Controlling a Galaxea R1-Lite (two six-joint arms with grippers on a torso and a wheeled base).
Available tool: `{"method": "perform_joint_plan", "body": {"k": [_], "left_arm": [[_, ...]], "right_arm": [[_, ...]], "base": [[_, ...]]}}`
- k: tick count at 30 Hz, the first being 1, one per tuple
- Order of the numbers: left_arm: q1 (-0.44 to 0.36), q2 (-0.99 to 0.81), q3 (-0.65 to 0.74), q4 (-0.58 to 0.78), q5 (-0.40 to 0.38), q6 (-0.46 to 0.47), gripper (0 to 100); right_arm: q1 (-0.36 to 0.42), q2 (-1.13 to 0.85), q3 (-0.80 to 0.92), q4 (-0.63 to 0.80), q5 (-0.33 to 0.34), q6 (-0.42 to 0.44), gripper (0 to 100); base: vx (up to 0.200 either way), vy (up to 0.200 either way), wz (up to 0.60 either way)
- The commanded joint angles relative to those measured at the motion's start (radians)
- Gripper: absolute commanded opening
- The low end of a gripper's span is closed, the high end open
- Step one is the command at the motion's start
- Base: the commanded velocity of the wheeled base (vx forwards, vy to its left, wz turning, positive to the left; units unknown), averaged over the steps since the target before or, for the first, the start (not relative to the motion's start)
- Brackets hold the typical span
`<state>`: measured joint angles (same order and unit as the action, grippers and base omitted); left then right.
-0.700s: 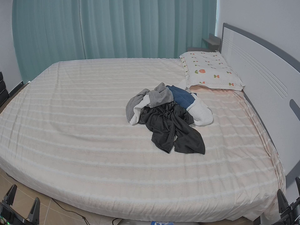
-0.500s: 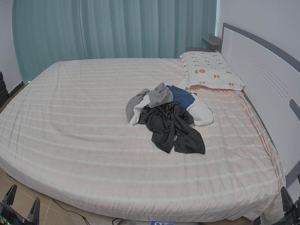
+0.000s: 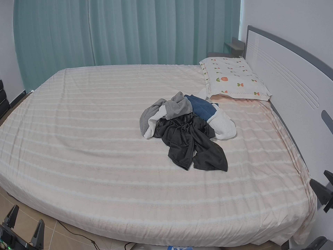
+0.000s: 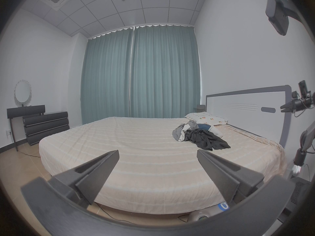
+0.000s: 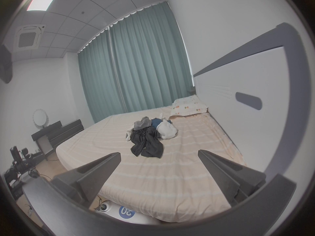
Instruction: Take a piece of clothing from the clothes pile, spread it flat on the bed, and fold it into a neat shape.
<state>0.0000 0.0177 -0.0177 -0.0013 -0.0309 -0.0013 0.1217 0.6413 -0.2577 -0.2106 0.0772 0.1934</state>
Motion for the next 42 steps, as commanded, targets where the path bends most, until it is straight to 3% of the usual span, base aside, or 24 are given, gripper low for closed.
{"method": "perform_joint_plan", "body": {"k": [1,8,17,42], "left_arm": [[0.0,-0.018,0.018,0.0,0.0,-0.002,100],[0.0,-0.018,0.018,0.0,0.0,-0.002,100],[0.0,-0.018,0.018,0.0,0.0,-0.002,100],[0.0,-0.018,0.018,0.0,0.0,-0.005,100]], "right_arm": [[0.15,0.942,-0.147,-0.477,-0.001,0.13,100],[0.219,1.272,-0.373,-0.536,-0.105,0.219,100],[0.271,1.532,-0.577,-0.538,-0.166,0.351,100],[0.273,1.822,-0.867,-0.526,-0.252,0.371,100]], "base": [[0.0,0.0,0.0],[0.0,0.0,0.0],[0.0,0.0,0.0],[0.0,0.0,0.0]]}}
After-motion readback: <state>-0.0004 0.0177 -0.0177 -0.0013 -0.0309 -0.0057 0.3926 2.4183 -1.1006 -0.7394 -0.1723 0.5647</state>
